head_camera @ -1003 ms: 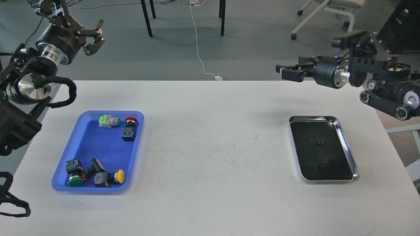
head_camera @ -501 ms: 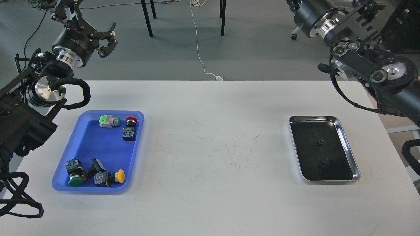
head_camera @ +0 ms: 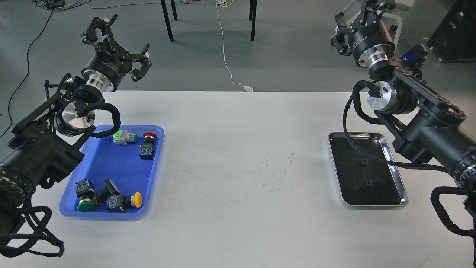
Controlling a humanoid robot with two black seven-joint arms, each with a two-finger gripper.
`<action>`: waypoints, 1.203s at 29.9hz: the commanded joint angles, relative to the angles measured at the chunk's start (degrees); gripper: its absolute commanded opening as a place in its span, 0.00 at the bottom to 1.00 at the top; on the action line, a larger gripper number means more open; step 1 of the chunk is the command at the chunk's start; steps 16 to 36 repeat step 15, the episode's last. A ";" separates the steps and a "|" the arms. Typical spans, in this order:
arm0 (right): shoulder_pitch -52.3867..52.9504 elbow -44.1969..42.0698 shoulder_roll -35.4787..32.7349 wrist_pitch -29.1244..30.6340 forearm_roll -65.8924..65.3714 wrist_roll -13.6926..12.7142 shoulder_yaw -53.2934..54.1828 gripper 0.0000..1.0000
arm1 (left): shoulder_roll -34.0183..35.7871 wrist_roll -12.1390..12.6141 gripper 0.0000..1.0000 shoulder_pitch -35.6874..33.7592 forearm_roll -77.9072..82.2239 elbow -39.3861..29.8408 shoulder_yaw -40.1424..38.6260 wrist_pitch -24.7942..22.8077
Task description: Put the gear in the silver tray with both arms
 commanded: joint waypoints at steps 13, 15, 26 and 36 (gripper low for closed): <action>-7.82 -8.69 0.02 21.01 7.65 -1.51 8.51 0.99 | -4.47 0.27 0.98 5.35 0.00 -0.05 -5.43 -0.01; -7.29 -8.26 0.02 22.33 7.65 -1.51 8.42 0.99 | -5.00 0.00 0.98 5.44 0.00 -0.14 -5.78 -0.01; -7.29 -8.26 0.02 22.33 7.65 -1.51 8.42 0.99 | -5.00 0.00 0.98 5.44 0.00 -0.14 -5.78 -0.01; -7.29 -8.26 0.02 22.33 7.65 -1.51 8.42 0.99 | -5.00 0.00 0.98 5.44 0.00 -0.14 -5.78 -0.01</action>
